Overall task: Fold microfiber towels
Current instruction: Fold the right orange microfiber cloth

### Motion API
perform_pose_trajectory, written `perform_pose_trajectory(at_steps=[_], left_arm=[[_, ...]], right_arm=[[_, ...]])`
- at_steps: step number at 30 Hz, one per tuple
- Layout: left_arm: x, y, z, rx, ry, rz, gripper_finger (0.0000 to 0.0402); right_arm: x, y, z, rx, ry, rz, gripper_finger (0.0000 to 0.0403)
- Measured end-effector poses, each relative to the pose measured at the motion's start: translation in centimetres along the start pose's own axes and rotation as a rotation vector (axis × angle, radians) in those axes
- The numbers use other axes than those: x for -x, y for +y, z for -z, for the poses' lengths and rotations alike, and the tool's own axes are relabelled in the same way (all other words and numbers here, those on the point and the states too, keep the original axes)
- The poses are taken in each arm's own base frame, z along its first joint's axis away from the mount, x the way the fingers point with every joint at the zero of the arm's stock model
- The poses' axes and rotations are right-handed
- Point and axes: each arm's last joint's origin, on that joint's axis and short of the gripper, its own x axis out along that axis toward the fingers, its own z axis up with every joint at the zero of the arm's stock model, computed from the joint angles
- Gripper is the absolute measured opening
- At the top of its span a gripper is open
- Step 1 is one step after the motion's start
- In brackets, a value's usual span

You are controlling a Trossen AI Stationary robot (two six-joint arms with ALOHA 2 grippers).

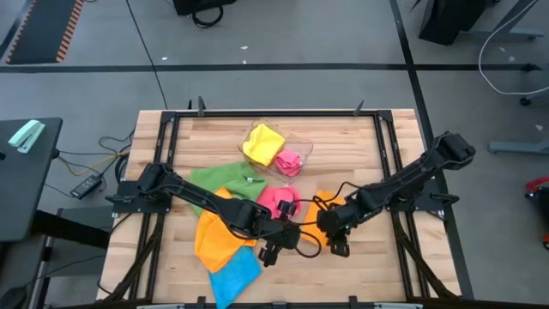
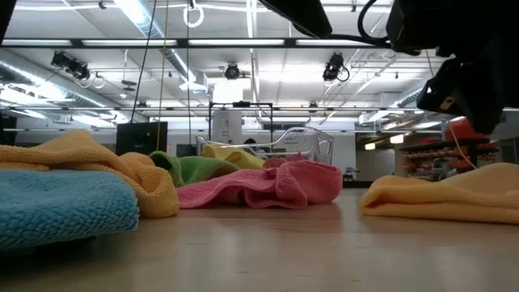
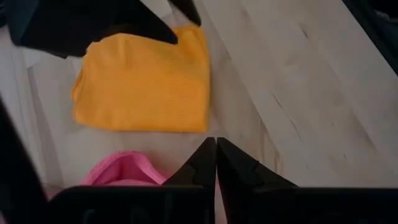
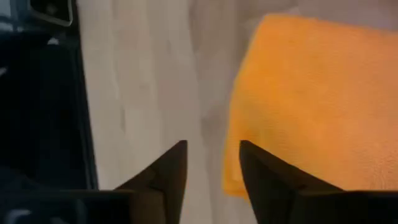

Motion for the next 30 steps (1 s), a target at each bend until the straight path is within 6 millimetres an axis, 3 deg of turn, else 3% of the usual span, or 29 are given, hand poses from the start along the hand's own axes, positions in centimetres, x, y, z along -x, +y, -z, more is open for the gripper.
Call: perform_pose_trajectory(at_steps=[6, 13, 21, 30], left_arm=[[-0.5, -0.6, -0.3, -0.001, -0.027, 0.005, 0.0019], [-4.0, -1.5, -0.8, 0.016, -0.098, 0.007, 0.0044], [-8.5, -2.2, -0.5, 0.000, -0.153, -0.005, 0.0077], [-13.1, -0.5, 0.6, 0.095, -0.190, -0.043, 0.0068]], right_arm=[[1.8, 0.1, 0.9, 0.015, 0.055, 0.125, 0.0196], [2.6, -0.3, 3.4, 0.152, -0.071, 0.320, 0.0192], [0.9, -1.6, 7.5, 0.226, -0.150, 0.517, 0.0188], [-0.2, -3.2, 10.1, 0.138, -0.159, 0.567, 0.0188]])
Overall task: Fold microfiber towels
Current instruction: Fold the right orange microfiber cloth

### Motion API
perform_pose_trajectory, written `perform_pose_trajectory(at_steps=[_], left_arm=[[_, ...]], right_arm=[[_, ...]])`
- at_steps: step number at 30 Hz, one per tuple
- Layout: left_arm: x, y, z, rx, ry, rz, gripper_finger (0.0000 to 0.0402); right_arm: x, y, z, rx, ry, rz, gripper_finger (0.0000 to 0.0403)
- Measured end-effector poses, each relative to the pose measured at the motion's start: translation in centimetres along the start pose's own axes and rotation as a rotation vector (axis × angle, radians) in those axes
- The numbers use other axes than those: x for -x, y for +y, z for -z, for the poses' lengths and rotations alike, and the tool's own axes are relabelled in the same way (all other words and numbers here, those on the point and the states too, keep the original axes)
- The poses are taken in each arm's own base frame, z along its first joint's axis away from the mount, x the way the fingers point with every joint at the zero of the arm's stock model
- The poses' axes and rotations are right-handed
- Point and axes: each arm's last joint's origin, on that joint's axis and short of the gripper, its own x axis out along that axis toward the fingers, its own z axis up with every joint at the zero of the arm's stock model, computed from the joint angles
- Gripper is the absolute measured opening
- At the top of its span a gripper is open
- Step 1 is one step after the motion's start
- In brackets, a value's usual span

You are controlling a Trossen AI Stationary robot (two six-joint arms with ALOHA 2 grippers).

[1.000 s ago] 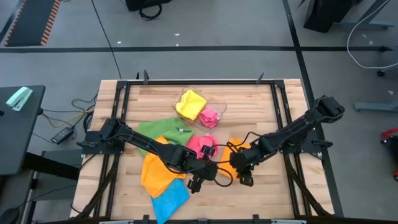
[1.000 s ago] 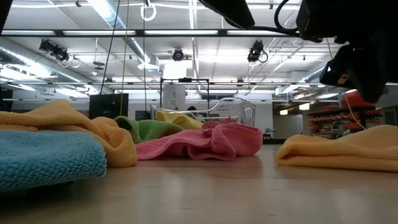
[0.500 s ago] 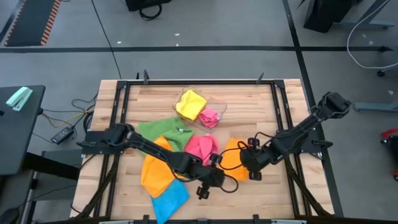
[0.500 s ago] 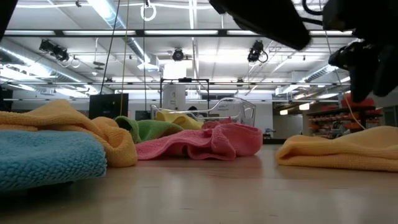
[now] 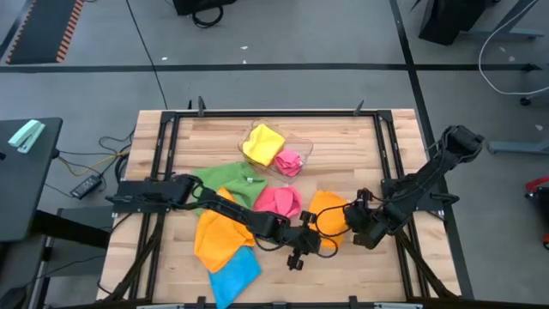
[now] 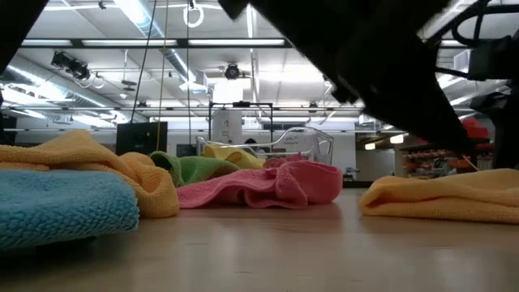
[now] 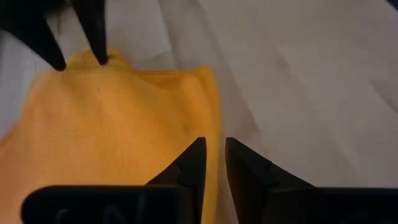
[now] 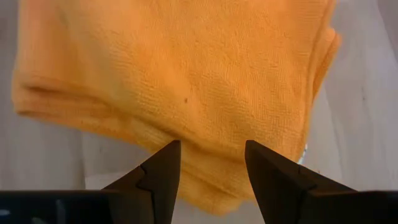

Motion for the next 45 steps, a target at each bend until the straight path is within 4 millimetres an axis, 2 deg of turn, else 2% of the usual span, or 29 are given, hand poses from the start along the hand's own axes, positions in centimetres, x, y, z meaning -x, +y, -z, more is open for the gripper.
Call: perform_pose_trajectory(at_steps=[5, 8, 11, 18, 23, 29, 31, 35, 40, 45], left_arm=[[-2.3, 0.1, 2.7, 0.010, 0.114, 0.039, 0.0058], [-2.3, -0.3, 3.1, 0.024, 0.162, 0.080, 0.0053], [-1.6, -0.8, 3.5, 0.023, 0.240, 0.147, 0.0049], [2.8, -2.2, 3.2, -0.054, 0.398, 0.398, 0.0038], [6.2, -2.0, 0.2, -0.089, 0.271, 0.416, 0.0029], [6.2, -1.5, -2.4, -0.019, 0.034, 0.308, 0.0026], [6.1, -1.6, -2.3, -0.012, 0.042, 0.305, 0.0032], [6.1, -1.9, -0.9, -0.002, 0.178, 0.333, 0.0043], [5.8, -2.8, -0.7, 0.090, 0.203, 0.320, 0.0057], [5.2, -4.2, -0.9, 0.067, 0.149, 0.314, 0.0108]], right_arm=[[0.7, 0.2, 0.0, -0.018, -0.051, -0.003, 0.0188], [1.7, 0.5, -0.2, -0.023, -0.098, -0.040, 0.0188], [2.5, 0.7, -0.4, -0.017, -0.192, -0.063, 0.0188], [3.4, 1.9, -1.4, 0.060, -0.368, -0.134, 0.0188], [3.3, 2.2, -1.7, 0.087, -0.397, -0.127, 0.0188], [3.1, 2.1, -1.8, 0.082, -0.389, -0.112, 0.0188], [3.1, 2.1, -1.8, 0.075, -0.388, -0.113, 0.0188], [3.1, 2.1, -1.8, 0.075, -0.386, -0.117, 0.0188], [3.1, 2.1, -1.8, 0.077, -0.386, -0.118, 0.0188], [3.1, 2.1, -1.8, 0.048, -0.384, -0.124, 0.0188]])
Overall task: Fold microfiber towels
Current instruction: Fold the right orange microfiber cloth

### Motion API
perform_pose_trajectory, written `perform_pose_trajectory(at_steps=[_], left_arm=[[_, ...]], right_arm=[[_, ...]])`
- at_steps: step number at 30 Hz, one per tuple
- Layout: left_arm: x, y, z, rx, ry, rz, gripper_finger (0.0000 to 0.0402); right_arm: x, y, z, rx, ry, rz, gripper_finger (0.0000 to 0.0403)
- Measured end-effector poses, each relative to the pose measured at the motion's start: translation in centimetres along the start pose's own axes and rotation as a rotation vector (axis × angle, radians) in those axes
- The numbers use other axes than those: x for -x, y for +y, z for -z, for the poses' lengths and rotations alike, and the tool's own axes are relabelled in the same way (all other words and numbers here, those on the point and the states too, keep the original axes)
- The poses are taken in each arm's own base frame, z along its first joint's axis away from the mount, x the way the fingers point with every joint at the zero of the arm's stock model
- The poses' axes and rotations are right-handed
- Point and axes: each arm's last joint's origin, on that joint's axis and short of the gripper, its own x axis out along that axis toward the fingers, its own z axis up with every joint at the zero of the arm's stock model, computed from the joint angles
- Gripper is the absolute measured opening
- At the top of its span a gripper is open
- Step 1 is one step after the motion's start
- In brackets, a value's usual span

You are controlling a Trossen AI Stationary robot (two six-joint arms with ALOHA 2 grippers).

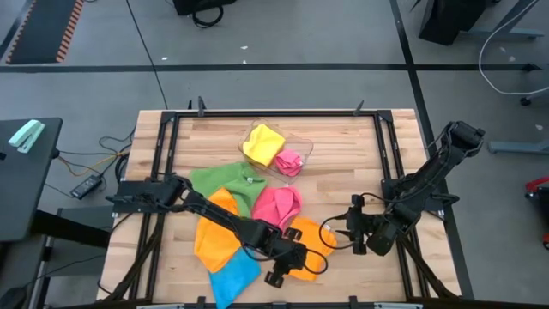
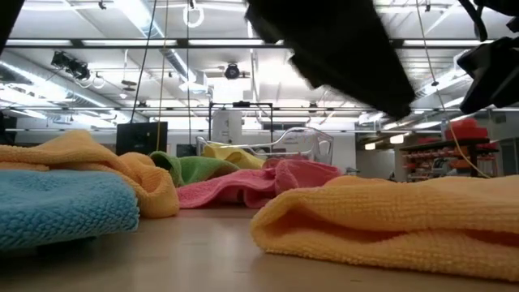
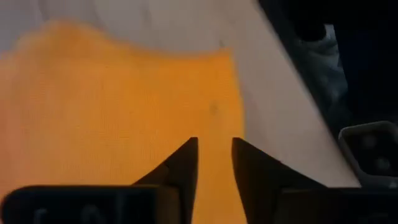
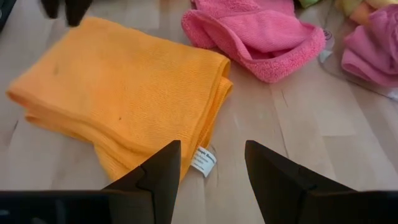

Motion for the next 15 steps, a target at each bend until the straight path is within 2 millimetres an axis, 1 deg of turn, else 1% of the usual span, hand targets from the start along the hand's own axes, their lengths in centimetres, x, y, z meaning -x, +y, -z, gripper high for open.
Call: perform_pose_trajectory(at_steps=[2, 6, 8, 10, 15], left_arm=[[0.1, 0.0, -0.9, -0.007, -0.094, -0.030, 0.0131], [0.4, 0.5, -2.5, 0.057, -0.267, -0.172, 0.0162], [-0.1, 0.9, -3.0, 0.077, -0.344, -0.244, 0.0168], [-1.0, 1.2, -2.7, 0.090, -0.349, -0.301, 0.0168], [-3.4, 1.6, -2.4, 0.145, -0.432, -0.300, 0.0157]], right_arm=[[0.0, 0.0, 0.0, -0.020, 0.001, -0.002, 0.0188], [0.2, 0.3, 0.6, -0.059, 0.008, -0.013, 0.0188], [0.3, 0.5, 1.3, -0.085, 0.016, -0.024, 0.0188], [0.6, 0.6, 2.2, -0.091, 0.029, -0.036, 0.0188], [1.5, 1.3, 4.0, -0.127, 0.044, -0.086, 0.0188]])
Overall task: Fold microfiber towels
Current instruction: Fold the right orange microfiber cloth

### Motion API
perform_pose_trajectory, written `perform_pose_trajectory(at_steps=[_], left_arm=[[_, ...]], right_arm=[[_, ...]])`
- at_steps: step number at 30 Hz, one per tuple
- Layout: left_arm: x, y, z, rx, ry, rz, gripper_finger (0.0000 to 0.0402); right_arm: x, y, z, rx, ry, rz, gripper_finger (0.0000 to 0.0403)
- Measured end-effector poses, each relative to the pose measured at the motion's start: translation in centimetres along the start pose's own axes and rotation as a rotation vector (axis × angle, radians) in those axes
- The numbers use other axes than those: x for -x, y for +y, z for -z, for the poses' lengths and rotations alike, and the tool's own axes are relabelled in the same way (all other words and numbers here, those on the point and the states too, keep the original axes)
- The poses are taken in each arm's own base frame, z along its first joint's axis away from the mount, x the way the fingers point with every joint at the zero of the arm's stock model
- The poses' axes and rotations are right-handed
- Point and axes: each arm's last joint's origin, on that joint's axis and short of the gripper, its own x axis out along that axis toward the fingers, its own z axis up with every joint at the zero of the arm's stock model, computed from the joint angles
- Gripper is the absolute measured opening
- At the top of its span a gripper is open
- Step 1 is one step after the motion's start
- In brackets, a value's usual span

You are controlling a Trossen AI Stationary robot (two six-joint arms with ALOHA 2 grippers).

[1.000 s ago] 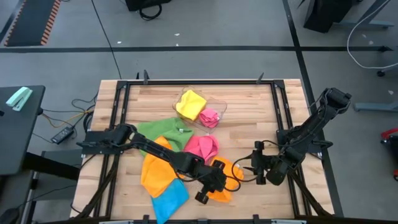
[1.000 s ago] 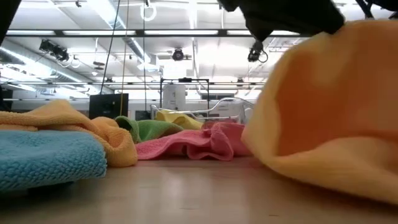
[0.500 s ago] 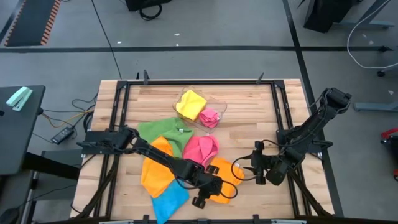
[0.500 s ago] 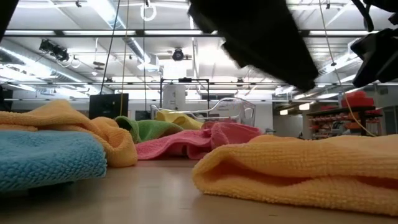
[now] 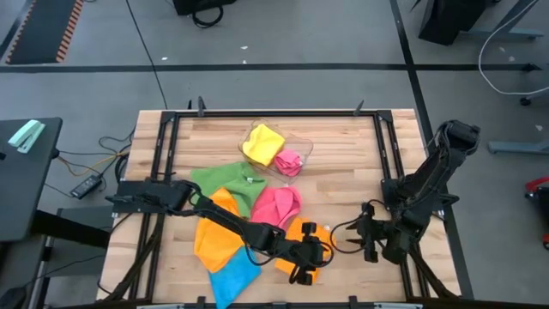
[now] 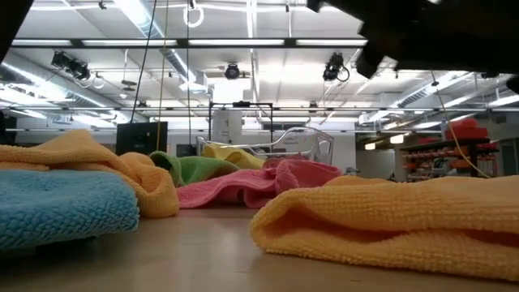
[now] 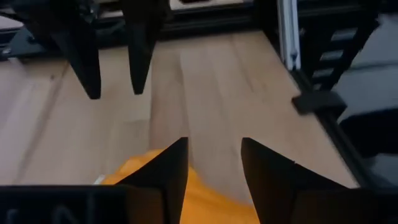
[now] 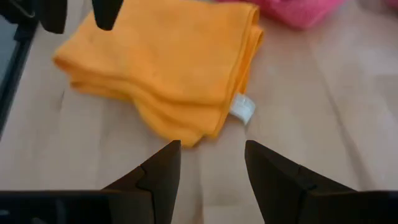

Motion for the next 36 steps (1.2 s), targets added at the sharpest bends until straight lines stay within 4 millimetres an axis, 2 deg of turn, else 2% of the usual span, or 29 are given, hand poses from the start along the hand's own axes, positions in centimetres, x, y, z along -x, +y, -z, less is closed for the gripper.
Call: perform_pose_trajectory(at_steps=[4, 12, 16, 20, 24, 27, 33, 36], left_arm=[[-1.5, -0.1, 1.6, 0.026, -0.006, -0.001, 0.0147], [-1.9, 1.1, 3.1, 0.031, 0.130, -0.053, 0.0123], [-1.9, 1.6, 2.9, 0.124, 0.124, -0.043, 0.0113], [-1.8, 0.8, 2.5, 0.180, 0.078, -0.034, 0.0112], [-1.8, -0.3, 2.5, 0.223, 0.061, -0.049, 0.0132], [-2.6, -1.3, 1.9, 0.226, 0.032, -0.042, 0.0150], [-4.9, -2.2, 2.2, 0.166, 0.163, -0.100, 0.0164], [-5.0, -2.2, 1.8, 0.118, 0.233, -0.158, 0.0164]], right_arm=[[0.4, 0.3, 1.4, -0.019, 0.003, -0.044, 0.0188], [0.5, 0.7, 2.4, -0.041, -0.080, -0.109, 0.0188], [0.6, 0.9, 2.3, -0.055, -0.087, -0.123, 0.0188], [0.6, 0.8, 2.3, -0.046, -0.097, -0.117, 0.0188], [0.6, 0.8, 2.2, -0.031, -0.113, -0.107, 0.0188], [0.5, 0.7, 2.1, -0.027, -0.114, -0.099, 0.0188], [0.5, 0.7, 2.1, -0.020, -0.113, -0.098, 0.0188], [0.5, 0.8, 2.2, -0.021, -0.107, -0.104, 0.0188]])
